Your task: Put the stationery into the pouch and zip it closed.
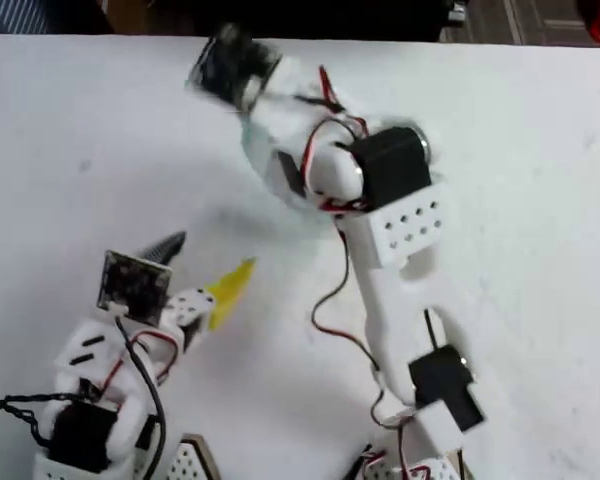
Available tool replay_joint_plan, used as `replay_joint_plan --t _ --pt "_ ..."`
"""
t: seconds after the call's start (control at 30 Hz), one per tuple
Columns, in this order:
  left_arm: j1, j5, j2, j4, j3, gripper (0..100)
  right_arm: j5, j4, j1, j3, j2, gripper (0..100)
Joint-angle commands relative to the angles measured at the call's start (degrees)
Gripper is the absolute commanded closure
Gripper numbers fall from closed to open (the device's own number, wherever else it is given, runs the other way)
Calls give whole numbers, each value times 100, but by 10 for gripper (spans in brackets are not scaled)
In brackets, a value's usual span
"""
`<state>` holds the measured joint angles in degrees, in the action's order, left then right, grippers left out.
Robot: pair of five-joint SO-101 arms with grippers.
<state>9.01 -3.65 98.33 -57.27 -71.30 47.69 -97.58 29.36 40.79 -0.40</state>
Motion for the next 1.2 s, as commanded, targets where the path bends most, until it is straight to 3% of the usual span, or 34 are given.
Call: replay_joint_plan --t 0.0,0.17,0.4,0.5,0.8,0.9,1.03,1.17 --pt "-549 141 -31 457 -26 725 765 -127 215 -738 -760 981" --pt "-760 800 -31 457 -26 734 1802 -119 479 -2259 -1534 981" --pt "-743 835 -31 457 -35 734 3640 -119 664 -4941 -3301 981" --pt "-549 835 -31 457 -35 732 4026 -40 910 -5723 -4075 981" --pt "752 800 -31 800 -536 729 4044 4 2070 -6435 -4989 981" --pt "1182 668 -31 703 -527 729 3622 409 1974 -6435 -4919 982" --pt "1798 -132 -31 352 -413 731 3323 980 1569 -6435 -4910 982" --pt "1789 -387 -31 -325 255 731 3323 1349 971 -6462 -4857 982"
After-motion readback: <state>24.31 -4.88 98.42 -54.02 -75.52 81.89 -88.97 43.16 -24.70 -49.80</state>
